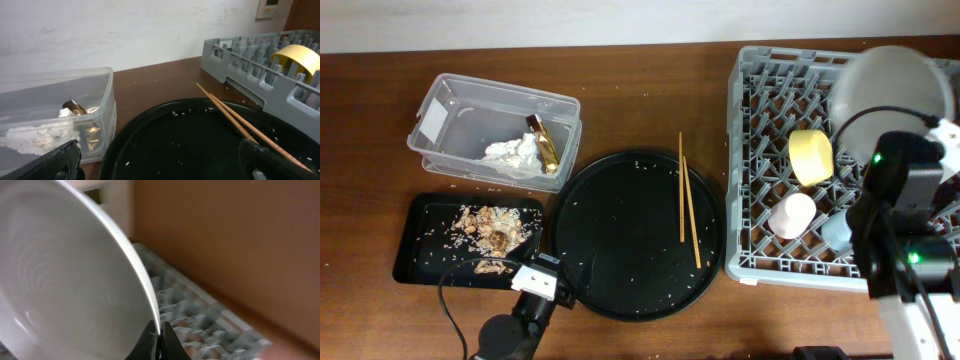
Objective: Sort waste into correct bins and load items into the dishwasher rack
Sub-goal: 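Stand the white plate upright in the dish rack, then grasp the chopsticks on the round tray with the right gripper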
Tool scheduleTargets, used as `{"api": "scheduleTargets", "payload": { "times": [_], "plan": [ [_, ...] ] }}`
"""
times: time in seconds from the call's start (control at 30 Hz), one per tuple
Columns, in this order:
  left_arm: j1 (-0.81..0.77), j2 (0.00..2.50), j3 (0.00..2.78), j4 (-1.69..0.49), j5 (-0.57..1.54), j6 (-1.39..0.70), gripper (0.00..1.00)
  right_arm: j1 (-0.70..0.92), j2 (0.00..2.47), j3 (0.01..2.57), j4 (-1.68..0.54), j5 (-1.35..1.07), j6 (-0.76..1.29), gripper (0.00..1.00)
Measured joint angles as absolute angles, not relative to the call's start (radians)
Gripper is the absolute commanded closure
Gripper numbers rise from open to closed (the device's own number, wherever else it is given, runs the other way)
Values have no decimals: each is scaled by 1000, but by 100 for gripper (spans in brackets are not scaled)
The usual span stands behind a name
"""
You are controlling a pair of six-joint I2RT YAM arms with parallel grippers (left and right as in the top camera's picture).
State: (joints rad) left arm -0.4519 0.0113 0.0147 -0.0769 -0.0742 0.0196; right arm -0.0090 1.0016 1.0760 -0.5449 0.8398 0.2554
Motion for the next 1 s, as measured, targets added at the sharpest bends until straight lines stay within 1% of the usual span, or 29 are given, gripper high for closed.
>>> {"api": "scheduleTargets", "payload": {
  "times": [0.03, 0.1, 0.27, 0.3, 0.4, 0.43, 0.47, 0.5, 0.6, 0.67, 0.7, 0.73, 0.77, 0.8, 0.83, 0.9, 0.93, 1.0],
  "plan": [
    [-452, 11, 15, -78, -74, 20, 1, -59, 1047, 1076, -503, 872, 227, 96],
    [-452, 12, 15, -78, -75, 20, 1, -100, 1159, 1076, -429, 949, 148, 96],
    [-452, 11, 15, -77, -75, 20, 1, -104, 1455, 1075, -289, 1106, -67, 96],
    [-452, 11, 15, -77, -74, 20, 1, -101, 1533, 1075, -266, 1138, -136, 96],
    [-452, 11, 15, -78, -75, 20, 1, -61, 1605, 1075, -270, 1161, -202, 96],
    [-452, 11, 15, -78, -75, 20, 1, -25, 1612, 1075, -271, 1163, -215, 71],
    [-452, 11, 15, -77, -75, 20, 1, 6, 1611, 1075, -266, 1168, -221, 13],
    [-452, 11, 15, -77, -75, 20, 1, 47, 1611, 1075, -260, 1171, -222, 2],
    [-452, 11, 15, -77, -75, 20, 1, 154, 1605, 1086, -257, 1154, -231, 2],
    [-452, 11, 15, -77, -75, 20, 1, 272, 1552, 1143, -381, 1021, -231, 0],
    [-452, 11, 15, -77, -75, 20, 1, 329, 1526, 1163, -424, 953, -231, 3],
    [-452, 11, 15, -78, -75, 20, 1, 385, 1505, 1189, -486, 861, -201, 7],
    [-452, 11, 15, -77, -75, 20, 1, 451, 1489, 1208, -545, 721, -130, 21],
    [-452, 11, 15, -77, -75, 19, 1, 484, 1485, 1215, -600, 585, -52, 31],
    [-452, 11, 15, -77, -75, 20, 1, 503, 1487, 1214, -640, 460, 22, 38],
    [-452, 11, 15, -77, -75, 20, 1, 534, 1512, 1205, -683, 226, 191, 44],
    [-452, 11, 15, -78, -75, 20, 1, 554, 1557, 1190, -689, 127, 311, 44],
    [-452, 11, 15, -78, -75, 20, 1, 565, 1626, 1177, -683, 76, 382, 48]
  ]
}}
